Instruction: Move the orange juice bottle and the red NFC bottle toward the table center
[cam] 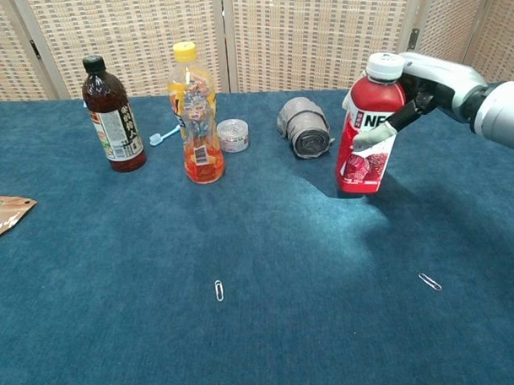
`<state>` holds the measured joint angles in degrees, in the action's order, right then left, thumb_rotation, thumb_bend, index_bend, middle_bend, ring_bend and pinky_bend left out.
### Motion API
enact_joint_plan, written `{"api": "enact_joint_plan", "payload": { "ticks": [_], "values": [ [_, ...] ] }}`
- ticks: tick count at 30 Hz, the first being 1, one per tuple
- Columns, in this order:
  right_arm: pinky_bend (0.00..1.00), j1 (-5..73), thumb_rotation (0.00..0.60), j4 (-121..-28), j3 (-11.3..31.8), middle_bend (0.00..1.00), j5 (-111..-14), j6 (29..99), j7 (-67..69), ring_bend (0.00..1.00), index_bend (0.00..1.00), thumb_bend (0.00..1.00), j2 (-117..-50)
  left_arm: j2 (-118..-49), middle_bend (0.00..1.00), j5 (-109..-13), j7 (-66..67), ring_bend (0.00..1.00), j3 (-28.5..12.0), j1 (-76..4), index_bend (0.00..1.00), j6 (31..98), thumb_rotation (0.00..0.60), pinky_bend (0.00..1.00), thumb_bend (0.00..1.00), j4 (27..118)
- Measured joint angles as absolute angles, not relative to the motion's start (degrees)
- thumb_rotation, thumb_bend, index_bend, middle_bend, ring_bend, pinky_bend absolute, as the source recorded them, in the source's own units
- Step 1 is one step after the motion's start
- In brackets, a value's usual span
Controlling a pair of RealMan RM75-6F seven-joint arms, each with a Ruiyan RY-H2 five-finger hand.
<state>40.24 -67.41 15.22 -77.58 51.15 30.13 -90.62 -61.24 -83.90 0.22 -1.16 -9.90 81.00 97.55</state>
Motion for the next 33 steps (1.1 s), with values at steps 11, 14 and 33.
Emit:
{"api": "enact_joint_plan", "payload": {
  "ticks": [11,14,33],
  "values": [
    [0.62,44.65,0.600,-63.70,16.17,0.53,-77.21,49.07,30.44,0.48,0.50,0.00,-94.83,-60.68,0.29,-83.71,-0.87,0.31,-1.84,-9.51,0.17,81.24,0.600,0.48,0.07,97.44],
    [0.62,45.53,0.600,-63.42,16.27,0.53,-77.25,48.84,29.83,0.48,0.50,0.00,-95.26,-60.60,0.29,-83.81,-0.96,0.31,-1.80,-9.44,0.17,81.13,0.600,0.48,0.07,97.38],
    [0.62,49.61,0.600,-56.60,16.28,0.53,-76.90,46.55,31.80,0.48,0.50,0.00,-99.54,-60.16,0.29,-83.65,-2.10,0.31,-2.16,-9.18,0.17,80.54,0.600,0.48,0.07,97.02]
  ]
}}
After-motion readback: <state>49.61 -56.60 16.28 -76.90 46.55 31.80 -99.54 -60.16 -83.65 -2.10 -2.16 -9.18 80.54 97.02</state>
